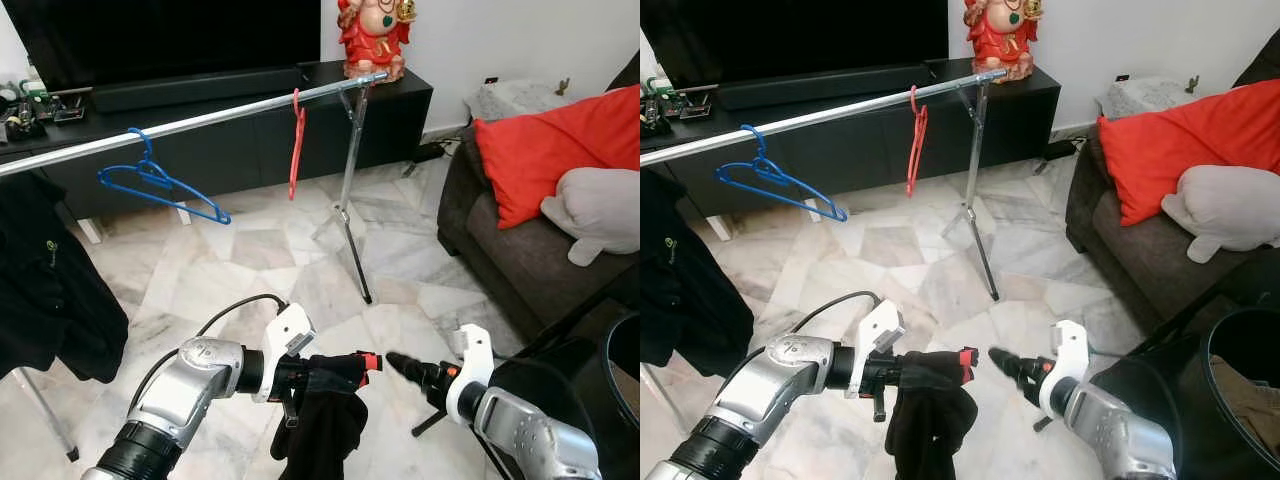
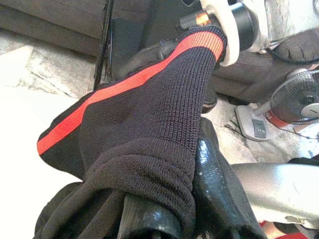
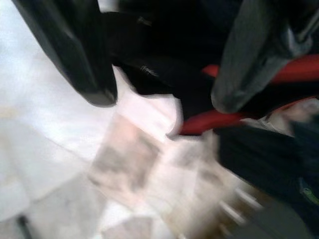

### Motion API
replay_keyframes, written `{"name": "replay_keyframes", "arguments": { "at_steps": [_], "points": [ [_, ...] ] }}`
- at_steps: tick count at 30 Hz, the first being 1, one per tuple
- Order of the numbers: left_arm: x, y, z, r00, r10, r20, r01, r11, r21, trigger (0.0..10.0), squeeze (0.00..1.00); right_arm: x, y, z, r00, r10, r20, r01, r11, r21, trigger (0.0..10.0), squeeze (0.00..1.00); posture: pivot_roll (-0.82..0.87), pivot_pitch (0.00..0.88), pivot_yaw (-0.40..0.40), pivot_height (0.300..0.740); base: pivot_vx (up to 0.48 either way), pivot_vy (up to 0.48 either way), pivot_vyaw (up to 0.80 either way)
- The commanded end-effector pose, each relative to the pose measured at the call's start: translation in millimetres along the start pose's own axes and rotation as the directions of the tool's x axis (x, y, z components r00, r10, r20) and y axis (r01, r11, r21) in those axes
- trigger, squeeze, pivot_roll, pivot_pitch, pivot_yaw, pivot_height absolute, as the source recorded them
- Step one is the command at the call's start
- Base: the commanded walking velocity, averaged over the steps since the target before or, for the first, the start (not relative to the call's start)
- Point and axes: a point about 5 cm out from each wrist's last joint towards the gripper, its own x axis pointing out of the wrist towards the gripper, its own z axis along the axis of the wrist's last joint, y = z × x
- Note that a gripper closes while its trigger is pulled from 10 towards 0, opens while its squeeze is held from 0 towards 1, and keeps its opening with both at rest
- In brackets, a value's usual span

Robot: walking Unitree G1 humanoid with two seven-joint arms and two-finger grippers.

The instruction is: Hang hanger

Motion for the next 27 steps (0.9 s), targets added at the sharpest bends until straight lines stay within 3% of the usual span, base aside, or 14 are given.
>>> {"name": "replay_keyframes", "arguments": {
  "at_steps": [1,3,4,9,11,12,13,15,17,18,19,25,26,27],
  "points": [
    [-1.6,-4.5,3.6,0.999,-0.039,-0.009,0.04,0.999,0.031,0.0,0.0,-3.0,-0.4,1.2,1.0,0.001,0.009,0.0,0.987,-0.16,10.0,0.0,-0.09,0.133,0.022,0.74,0.0,0.0,0.0],
    [-3.5,-4.7,2.0,0.999,-0.046,-0.026,0.047,0.998,0.033,0.0,0.0,-7.2,-4.3,7.5,0.998,0.03,0.053,-0.019,0.977,-0.21,10.0,0.0,-0.09,0.133,0.022,0.74,0.0,0.0,0.0],
    [-6.2,-6.7,-0.4,0.996,-0.071,-0.049,0.073,0.997,0.035,0.0,0.0,-14.1,-9.5,14.9,0.995,0.061,0.078,-0.029,0.932,-0.361,10.0,0.0,-0.09,0.133,0.025,0.74,0.0,0.0,0.0],
    [-9.1,-10.5,-3.5,0.991,-0.11,-0.08,0.114,0.993,0.035,0.0,0.0,-24.6,-12.9,18.0,0.989,0.141,0.048,-0.1,0.868,-0.487,10.0,0.0,-0.09,0.132,0.027,0.74,0.0,0.0,0.0],
    [-12.1,-13.8,-5.1,0.982,-0.153,-0.106,0.158,0.987,0.038,0.0,0.0,-32.2,-20.9,22.4,0.988,0.152,0.029,-0.105,0.795,-0.598,10.0,0.0,-0.09,0.13,0.03,0.74,0.0,0.0,0.0],
    [-12.1,-13.8,-5.1,0.982,-0.153,-0.106,0.158,0.987,0.038,0.0,0.0,-32.2,-20.9,22.4,0.988,0.152,0.029,-0.105,0.795,-0.598,10.0,0.0,-0.09,0.13,0.03,0.74,0.0,0.0,0.0],
    [-13.7,-15.3,-5.1,0.976,-0.18,-0.124,0.187,0.981,0.045,0.0,0.0,-35.6,-17.3,21.6,0.972,0.236,-0.01,-0.188,0.747,-0.637,10.0,0.0,-0.09,0.126,0.035,0.74,0.0,0.0,0.0],
    [-14.2,-15.9,-4.9,0.973,-0.191,-0.132,0.199,0.979,0.049,0.0,0.0,-36.9,-15.1,19.3,0.957,0.288,-0.037,-0.241,0.716,-0.655,10.0,0.0,-0.09,0.126,0.035,0.74,0.0,0.0,0.0],
    [-15.3,-14.2,-1.3,0.972,-0.194,-0.135,0.204,0.977,0.059,0.0,0.0,-40.2,-7.5,3.7,0.903,0.389,-0.181,-0.401,0.617,-0.677,10.0,0.0,-0.09,0.12,0.045,0.74,0.0,0.0,0.0],
    [-15.3,-14.2,-1.3,0.972,-0.194,-0.135,0.204,0.977,0.059,0.0,0.0,-40.2,-7.5,3.7,0.903,0.389,-0.181,-0.401,0.617,-0.677,10.0,0.0,-0.09,0.12,0.045,0.74,0.0,0.0,0.0],
    [-15.4,-13.2,0.1,0.972,-0.194,-0.135,0.204,0.977,0.063,0.0,0.0,-40.8,-6.9,-6.1,0.88,0.397,-0.261,-0.458,0.559,-0.691,10.0,0.0,-0.09,0.118,0.047,0.74,0.0,0.0,0.0],
    [-14.2,-13.4,4.0,0.969,-0.205,-0.138,0.217,0.973,0.074,0.0,0.0,-31.5,-13.8,-20.0,0.878,0.33,-0.347,-0.47,0.454,-0.757,10.0,0.0,-0.08,0.107,0.054,0.74,0.0,0.0,0.0],
    [-13.9,-13.8,4.5,0.968,-0.208,-0.138,0.22,0.973,0.076,0.0,0.0,-29.6,-17.1,-23.4,0.882,0.28,-0.38,-0.466,0.392,-0.793,10.0,0.0,-0.07,0.1,0.06,0.74,0.0,0.0,0.0],
    [-13.9,-13.8,4.5,0.968,-0.208,-0.138,0.22,0.973,0.076,0.0,0.0,-29.6,-17.1,-23.4,0.882,0.28,-0.38,-0.466,0.392,-0.793,10.0,0.0,-0.07,0.1,0.06,0.74,0.0,0.0,0.0]
  ]
}}
